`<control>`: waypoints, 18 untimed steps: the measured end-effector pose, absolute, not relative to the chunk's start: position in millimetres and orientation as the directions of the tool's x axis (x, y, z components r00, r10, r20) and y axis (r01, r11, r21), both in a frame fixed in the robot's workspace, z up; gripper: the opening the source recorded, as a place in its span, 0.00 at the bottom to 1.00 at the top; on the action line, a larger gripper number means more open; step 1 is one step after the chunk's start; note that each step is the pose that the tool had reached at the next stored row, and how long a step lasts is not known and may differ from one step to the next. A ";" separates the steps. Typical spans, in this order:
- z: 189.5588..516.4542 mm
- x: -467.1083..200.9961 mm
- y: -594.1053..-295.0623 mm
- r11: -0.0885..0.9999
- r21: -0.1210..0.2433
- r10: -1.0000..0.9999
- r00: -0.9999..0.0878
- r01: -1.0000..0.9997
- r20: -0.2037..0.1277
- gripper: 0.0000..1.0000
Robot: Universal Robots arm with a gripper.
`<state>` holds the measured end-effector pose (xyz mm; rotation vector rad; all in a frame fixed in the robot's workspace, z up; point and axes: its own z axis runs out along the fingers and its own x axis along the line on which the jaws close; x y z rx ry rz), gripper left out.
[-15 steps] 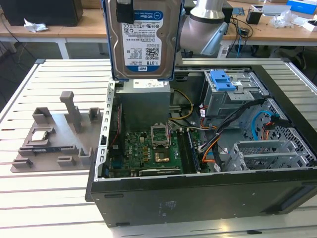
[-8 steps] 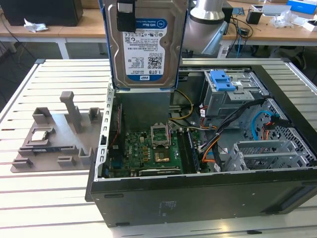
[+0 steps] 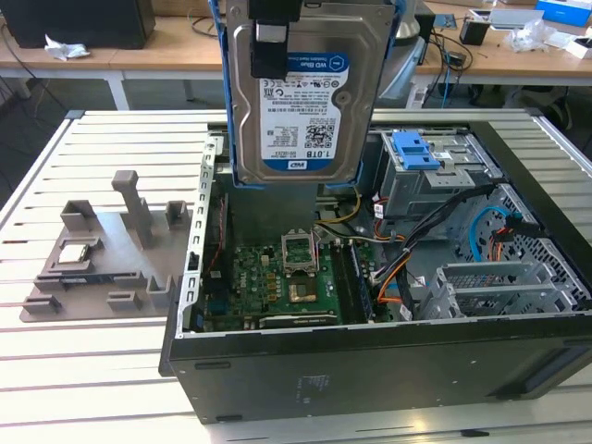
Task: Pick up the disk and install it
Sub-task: 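Pick up the disk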
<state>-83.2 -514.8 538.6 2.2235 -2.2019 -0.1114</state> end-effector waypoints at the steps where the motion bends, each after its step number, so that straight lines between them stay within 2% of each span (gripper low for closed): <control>1: 538.5 -82.1 -516.3 -0.011 0.057 -0.999 0.008 -0.998 -0.043 0.37; 18: 537.9 -74.3 -534.5 -0.011 0.057 -0.999 0.009 -0.998 -0.043 0.37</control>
